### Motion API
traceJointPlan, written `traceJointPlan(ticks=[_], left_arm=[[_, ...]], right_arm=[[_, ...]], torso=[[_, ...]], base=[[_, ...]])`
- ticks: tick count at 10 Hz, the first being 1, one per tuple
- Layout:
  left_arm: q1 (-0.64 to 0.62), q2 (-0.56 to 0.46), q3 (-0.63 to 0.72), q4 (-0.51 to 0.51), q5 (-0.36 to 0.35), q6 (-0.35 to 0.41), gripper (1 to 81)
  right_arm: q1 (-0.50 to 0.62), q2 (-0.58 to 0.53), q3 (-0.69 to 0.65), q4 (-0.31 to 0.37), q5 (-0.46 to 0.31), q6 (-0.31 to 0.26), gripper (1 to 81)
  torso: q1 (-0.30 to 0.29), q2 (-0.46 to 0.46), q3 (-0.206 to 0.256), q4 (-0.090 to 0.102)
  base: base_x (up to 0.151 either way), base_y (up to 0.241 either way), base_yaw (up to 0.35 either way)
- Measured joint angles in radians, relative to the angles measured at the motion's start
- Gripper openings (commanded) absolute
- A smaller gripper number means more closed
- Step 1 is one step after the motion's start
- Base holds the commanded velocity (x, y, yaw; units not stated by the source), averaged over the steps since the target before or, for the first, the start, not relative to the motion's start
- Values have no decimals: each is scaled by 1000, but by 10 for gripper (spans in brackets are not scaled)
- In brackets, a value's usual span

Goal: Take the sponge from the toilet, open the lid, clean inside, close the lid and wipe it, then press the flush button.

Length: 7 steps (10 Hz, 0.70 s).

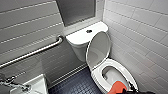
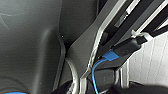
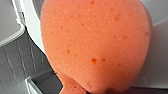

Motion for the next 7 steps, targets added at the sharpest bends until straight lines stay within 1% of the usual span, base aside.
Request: traceJointPlan(ticks=[3,7], left_arm=[[0,0,0,11,1,0,811],[0,-7,3,12,1,0,811]], right_arm=[[-109,-59,8,-4,103,-3,10],[-284,-113,-29,-7,167,-4,10]], torso=[[0,0,0,0],[0,0,0,0]], base=[[0,0,0],[0,0,0]])
